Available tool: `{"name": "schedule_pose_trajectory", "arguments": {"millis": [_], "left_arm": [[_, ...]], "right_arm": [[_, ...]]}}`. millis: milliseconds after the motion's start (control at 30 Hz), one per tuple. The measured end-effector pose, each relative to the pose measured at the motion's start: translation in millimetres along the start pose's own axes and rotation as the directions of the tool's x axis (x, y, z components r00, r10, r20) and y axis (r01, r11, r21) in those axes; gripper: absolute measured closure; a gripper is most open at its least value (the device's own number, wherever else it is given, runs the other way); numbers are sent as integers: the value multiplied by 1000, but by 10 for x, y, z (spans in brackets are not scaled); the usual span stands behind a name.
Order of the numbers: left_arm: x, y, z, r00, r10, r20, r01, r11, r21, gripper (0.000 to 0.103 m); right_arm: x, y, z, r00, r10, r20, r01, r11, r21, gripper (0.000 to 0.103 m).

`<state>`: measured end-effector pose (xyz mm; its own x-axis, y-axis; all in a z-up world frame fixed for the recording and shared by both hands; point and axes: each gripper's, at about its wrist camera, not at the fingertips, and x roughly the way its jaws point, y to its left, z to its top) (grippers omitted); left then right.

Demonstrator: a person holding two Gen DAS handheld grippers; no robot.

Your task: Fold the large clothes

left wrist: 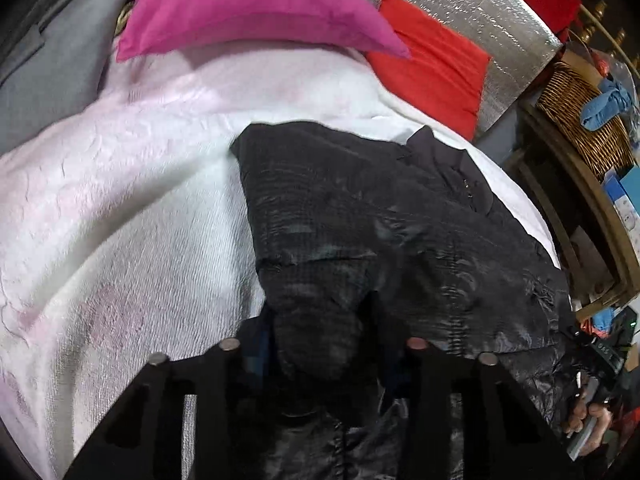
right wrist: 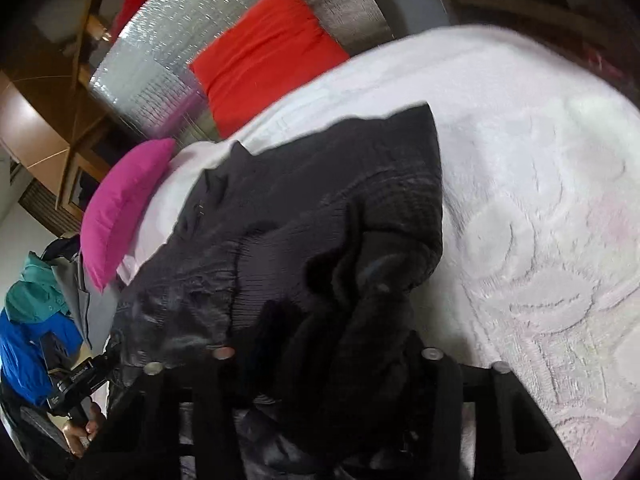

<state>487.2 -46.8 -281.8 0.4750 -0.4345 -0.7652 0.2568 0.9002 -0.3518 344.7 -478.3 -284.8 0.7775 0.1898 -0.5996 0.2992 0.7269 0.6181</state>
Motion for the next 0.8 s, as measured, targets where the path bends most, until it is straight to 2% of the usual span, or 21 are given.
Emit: {"name": "schedule_pose_trajectory", "arguments": {"millis": [67,133,200,267,300,367,400,467,500,533,600,767,800], "left_arm": [[-73,-113,5,999,29,39,-30,999,35,70],[-189,-211,18,996,35,86,-41,997,67,71],[-295,-272,56,991,32,130,-42,996,77,71],[-265,-227,75,993,40,109,-47,997,63,70],[-205,-192,73,995,51,84,-56,997,59,68],[-43,-127,58,996,93,17,-94,994,51,59],[-3,-98,51,995,97,-6,-97,994,47,56],[34,-35,40,992,120,-26,-119,992,37,38],[32,-12,44,992,125,-27,-124,992,29,35],[20,14,54,993,117,-28,-116,993,16,34],[-8,64,64,996,85,-29,-86,996,-11,34],[32,172,-12,998,27,-48,-30,998,-48,34],[66,175,-39,998,22,-53,-25,998,-55,34]], "right_arm": [[-153,97,21,998,16,54,-16,1000,-14,63],[-330,192,25,993,43,109,-40,999,-28,63],[-395,216,27,991,59,123,-56,998,-29,63],[-333,163,15,995,39,92,-38,999,-12,63],[-245,96,0,999,24,48,-24,1000,6,63],[-74,-41,-46,999,1,-37,1,999,45,63],[-33,-70,-42,998,3,-59,1,999,55,60],[-41,-116,-28,997,11,-78,-4,996,91,53],[-56,-122,-17,997,12,-82,-4,995,103,46],[-75,-128,-5,996,15,-88,-4,993,116,37],[-111,-128,6,996,16,-90,-5,992,126,28],[89,-149,-74,989,48,-140,-27,988,149,18],[59,-150,-116,992,40,-118,-25,992,126,17]]}}
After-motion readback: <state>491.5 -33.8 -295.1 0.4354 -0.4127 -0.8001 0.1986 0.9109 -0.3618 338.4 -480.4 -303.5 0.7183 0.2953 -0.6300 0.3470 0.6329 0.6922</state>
